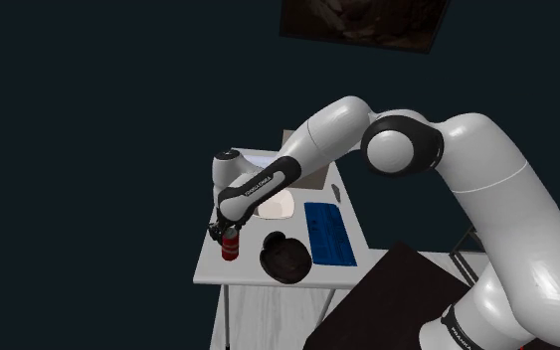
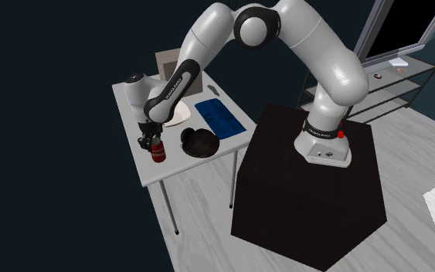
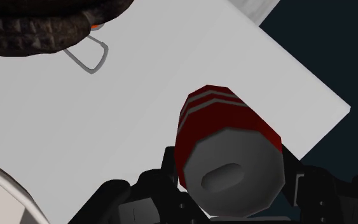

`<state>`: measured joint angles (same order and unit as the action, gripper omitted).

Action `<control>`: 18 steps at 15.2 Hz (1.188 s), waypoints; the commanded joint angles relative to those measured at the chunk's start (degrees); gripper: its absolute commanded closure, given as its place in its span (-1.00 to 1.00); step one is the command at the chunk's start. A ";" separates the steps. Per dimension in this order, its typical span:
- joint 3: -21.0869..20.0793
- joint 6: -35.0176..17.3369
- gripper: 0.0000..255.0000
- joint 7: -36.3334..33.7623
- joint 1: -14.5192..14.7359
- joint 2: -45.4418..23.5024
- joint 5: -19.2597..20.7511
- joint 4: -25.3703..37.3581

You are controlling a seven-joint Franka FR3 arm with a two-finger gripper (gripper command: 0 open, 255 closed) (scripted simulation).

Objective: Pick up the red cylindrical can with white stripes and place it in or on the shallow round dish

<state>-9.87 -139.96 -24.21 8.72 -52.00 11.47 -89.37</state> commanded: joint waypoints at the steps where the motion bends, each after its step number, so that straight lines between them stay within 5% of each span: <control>1: 0.01 0.01 1.00 0.00 -0.01 -0.02 0.00 0.00; 18: -1.55 6.49 1.00 0.68 -1.17 9.50 -1.42 -3.06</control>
<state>-11.31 -134.01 -23.49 7.54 -43.11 10.15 -92.37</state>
